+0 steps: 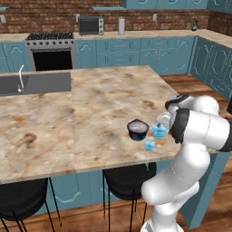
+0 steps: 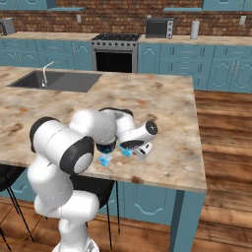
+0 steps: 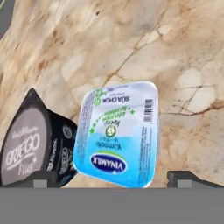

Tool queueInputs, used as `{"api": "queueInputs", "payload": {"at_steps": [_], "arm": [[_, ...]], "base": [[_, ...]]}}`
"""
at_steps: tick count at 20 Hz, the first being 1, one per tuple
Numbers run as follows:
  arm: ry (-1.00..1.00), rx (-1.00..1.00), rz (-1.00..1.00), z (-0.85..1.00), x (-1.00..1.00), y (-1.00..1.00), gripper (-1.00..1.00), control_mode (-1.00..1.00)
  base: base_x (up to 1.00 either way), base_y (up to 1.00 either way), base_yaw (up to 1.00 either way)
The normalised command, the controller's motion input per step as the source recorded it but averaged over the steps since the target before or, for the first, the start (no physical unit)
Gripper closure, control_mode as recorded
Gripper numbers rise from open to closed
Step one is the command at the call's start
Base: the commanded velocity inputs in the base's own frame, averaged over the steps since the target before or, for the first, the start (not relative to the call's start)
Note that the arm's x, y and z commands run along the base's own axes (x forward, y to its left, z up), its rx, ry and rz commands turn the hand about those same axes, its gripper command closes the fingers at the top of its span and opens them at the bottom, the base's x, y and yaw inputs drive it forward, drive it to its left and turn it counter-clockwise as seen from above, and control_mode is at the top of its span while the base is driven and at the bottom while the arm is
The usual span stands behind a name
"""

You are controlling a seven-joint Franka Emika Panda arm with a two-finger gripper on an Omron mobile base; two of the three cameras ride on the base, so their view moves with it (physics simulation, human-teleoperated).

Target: Stack the yogurt containers by placing the smaller containers on top of the larger containers.

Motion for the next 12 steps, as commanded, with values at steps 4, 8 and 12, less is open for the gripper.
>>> {"api": "queueInputs", "payload": {"at_steps": [4,8,12], "arm": [[0.0,0.06,0.0,-0.16,0.22,0.0,-1.0,-1.0],[0.0,0.04,0.0,-0.24,0.15,-0.01,-1.0,-1.0],[0.0,0.04,0.0,-0.25,0.16,0.0,-1.0,-1.0]], "base": [[0.0,0.0,0.0],[0.0,0.0,0.0],[0.0,0.0,0.0]]}}
